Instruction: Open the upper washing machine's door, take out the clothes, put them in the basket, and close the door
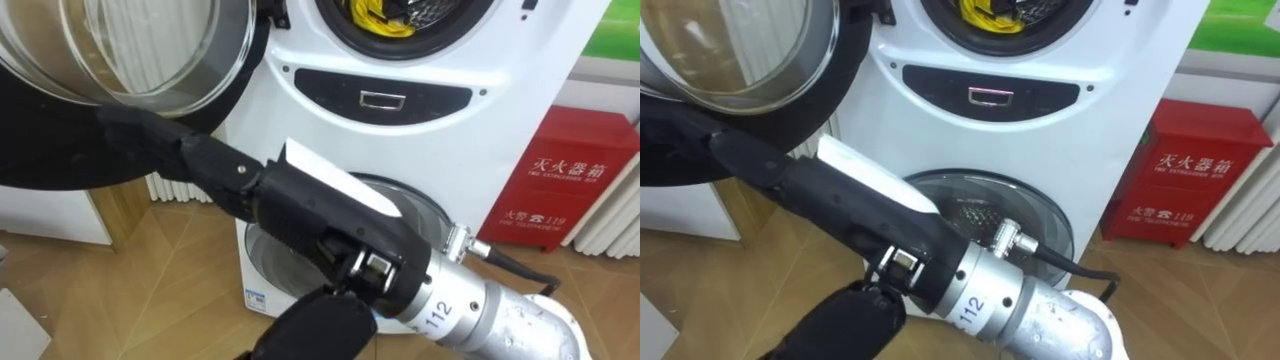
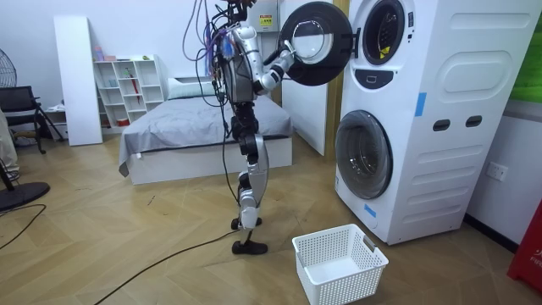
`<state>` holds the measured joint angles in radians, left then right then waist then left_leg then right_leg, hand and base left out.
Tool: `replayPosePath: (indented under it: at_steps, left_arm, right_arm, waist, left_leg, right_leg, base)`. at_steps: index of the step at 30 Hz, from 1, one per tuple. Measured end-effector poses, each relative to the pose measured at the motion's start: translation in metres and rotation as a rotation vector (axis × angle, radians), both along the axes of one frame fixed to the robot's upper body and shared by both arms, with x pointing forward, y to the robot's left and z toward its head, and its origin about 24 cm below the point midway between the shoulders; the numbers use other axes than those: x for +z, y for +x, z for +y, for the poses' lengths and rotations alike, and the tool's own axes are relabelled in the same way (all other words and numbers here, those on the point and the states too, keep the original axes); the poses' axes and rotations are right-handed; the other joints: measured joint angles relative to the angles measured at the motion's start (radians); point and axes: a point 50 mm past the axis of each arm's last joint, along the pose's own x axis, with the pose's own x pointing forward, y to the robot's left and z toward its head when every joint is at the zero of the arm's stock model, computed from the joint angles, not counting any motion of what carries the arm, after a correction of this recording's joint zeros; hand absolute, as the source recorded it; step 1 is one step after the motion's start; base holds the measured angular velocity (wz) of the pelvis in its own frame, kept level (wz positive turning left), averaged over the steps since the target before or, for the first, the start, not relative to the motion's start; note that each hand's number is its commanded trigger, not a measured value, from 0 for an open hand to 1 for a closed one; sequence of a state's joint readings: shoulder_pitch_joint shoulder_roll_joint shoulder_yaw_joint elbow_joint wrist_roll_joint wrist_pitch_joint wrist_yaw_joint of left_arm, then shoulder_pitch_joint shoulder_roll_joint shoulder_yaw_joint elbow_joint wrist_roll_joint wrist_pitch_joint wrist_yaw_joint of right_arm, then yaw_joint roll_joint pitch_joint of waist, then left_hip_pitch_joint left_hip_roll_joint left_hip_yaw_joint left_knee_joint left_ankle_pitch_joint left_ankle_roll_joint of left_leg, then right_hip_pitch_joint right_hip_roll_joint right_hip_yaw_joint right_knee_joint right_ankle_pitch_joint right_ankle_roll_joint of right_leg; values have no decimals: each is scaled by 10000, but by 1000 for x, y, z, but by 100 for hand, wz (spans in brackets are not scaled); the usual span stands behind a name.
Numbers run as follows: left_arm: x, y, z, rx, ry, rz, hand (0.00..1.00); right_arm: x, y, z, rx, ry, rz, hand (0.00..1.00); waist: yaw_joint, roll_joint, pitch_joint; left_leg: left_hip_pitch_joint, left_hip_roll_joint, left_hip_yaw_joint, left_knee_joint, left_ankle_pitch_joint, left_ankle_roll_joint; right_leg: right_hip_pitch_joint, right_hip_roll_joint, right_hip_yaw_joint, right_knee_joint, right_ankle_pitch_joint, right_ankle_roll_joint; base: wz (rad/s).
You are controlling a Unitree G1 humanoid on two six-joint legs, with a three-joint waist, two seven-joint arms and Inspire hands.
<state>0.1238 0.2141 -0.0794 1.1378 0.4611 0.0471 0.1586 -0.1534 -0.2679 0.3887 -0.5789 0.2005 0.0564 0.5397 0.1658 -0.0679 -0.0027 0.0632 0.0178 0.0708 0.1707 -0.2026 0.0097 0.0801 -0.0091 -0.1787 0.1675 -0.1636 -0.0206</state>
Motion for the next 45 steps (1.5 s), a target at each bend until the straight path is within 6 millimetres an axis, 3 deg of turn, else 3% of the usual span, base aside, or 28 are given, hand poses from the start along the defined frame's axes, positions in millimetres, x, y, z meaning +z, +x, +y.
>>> replayPosePath:
  at_steps: [2, 4, 8, 11, 16, 19, 22, 26, 28, 31, 38, 45]
  left_arm:
    - [0, -1, 1, 75, 49, 79, 0]
    - [0, -3, 3, 160, 115, 165, 0]
    - [1, -4, 8, 633, 192, 85, 0]
    - [2, -6, 12, 904, 372, 181, 0]
    - [2, -13, 15, 1221, 506, 333, 0]
    - [2, -20, 14, 1365, 641, 422, 0]
    - [1, -25, 14, 1421, 741, 562, 0]
    - [2, -23, 14, 1523, 881, 551, 0]
    - [1, -20, 13, 1550, 913, 581, 0]
    - [1, -18, 12, 1568, 929, 565, 0]
    - [-1, -17, 3, 1615, 779, 641, 0]
    - [-1, -17, 2, 1622, 880, 547, 0]
  right_arm:
    - [-14, 0, -9, -326, -993, 273, 0]
    - [-24, 4, -19, -810, -1881, 354, 0]
    - [-42, 15, -43, -2619, -3534, 557, 0]
    - [-37, 24, -61, -3926, -3841, 220, 0]
    - [-17, 40, -90, -6468, -3300, -669, 0]
    - [-8, 43, -98, -7496, -2624, -1030, 0]
    - [-3, 46, -99, -8063, -2015, -1246, 0]
    - [3, 49, -96, -8420, -881, -1173, 0]
    - [2, 54, -97, -8705, -419, -926, 0]
    - [-4, 61, -97, -8859, 166, -271, 0]
    - [-13, 77, -83, -8443, 767, 851, 0]
    - [-10, 79, -76, -8353, 1967, 1525, 0]
  waist:
    - [-96, -100, -73]
    - [-189, -200, -86]
    - [-314, -394, 49]
    - [-522, -482, 71]
    - [-572, -478, 76]
    - [-646, -439, 85]
    - [-737, -329, 89]
    - [-588, -62, 137]
    - [-519, 72, 72]
    - [-490, 186, 57]
    - [-383, 102, 38]
    - [-166, 25, 32]
  left_leg:
    - [14, -13, -39, -2, 4, 5]
    - [25, -25, -52, 14, 11, 13]
    - [158, -74, -32, -34, 19, 38]
    - [112, -117, -80, -25, 6, 58]
    - [94, -121, -72, 16, 9, 61]
    - [96, -102, -117, 35, 9, 60]
    - [97, -104, -181, 26, 9, 60]
    - [118, -101, -180, -11, 9, 60]
    - [125, -105, -190, -24, 9, 60]
    - [157, -98, -198, -21, 10, 59]
    - [160, -101, -190, -10, 13, 54]
    - [164, -118, -314, 10, 12, 55]
  right_leg:
    - [39, -15, -31, -1, 0, 0]
    - [72, -28, -37, -3, -1, 1]
    - [217, -56, -16, -11, -12, 21]
    - [181, -89, -13, -6, -33, 56]
    - [163, -86, 4, -10, -33, 57]
    - [168, -71, -17, -9, -33, 57]
    - [196, -66, -8, -5, -33, 56]
    - [196, -66, -9, 0, -33, 57]
    - [214, -74, -31, -1, -34, 57]
    - [258, -78, -56, -1, -46, 77]
    - [257, -83, -121, -2, -64, 107]
    - [321, -89, -200, -3, -64, 107]
  base:
    - [7]
    - [4]
    - [0]
    - [0]
    - [-1]
    - [1]
    - [11]
    - [0]
    - [2]
    - [1]
    - [0]
    - [5]
